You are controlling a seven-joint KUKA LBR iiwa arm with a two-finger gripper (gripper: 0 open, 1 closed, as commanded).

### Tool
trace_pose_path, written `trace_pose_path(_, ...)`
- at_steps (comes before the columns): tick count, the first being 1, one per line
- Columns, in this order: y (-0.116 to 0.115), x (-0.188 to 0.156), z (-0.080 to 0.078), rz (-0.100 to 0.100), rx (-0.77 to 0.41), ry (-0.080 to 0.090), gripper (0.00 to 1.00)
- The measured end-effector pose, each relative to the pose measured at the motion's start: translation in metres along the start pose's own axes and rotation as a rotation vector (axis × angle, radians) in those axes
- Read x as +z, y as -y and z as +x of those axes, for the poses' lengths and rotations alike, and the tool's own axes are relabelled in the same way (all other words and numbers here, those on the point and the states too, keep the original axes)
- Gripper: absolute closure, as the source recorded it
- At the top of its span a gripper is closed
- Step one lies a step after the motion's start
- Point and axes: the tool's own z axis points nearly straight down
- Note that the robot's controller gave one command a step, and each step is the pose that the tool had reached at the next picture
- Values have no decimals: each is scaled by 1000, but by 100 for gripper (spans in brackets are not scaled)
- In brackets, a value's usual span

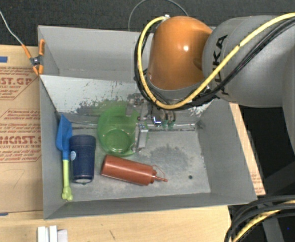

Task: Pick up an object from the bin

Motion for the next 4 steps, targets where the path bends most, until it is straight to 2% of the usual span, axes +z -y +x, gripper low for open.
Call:
trace_pose_path(1, 1, -5, -1, -1, 2, 8, 0)
trace_pose_path(2, 18, 72, 78, 0, -147, -6, 0)
trace_pose_path(3, 5, 70, 11, -3, -101, 11, 0)
trace_pose_path(4, 10, 96, 78, -1, -146, -7, 0)
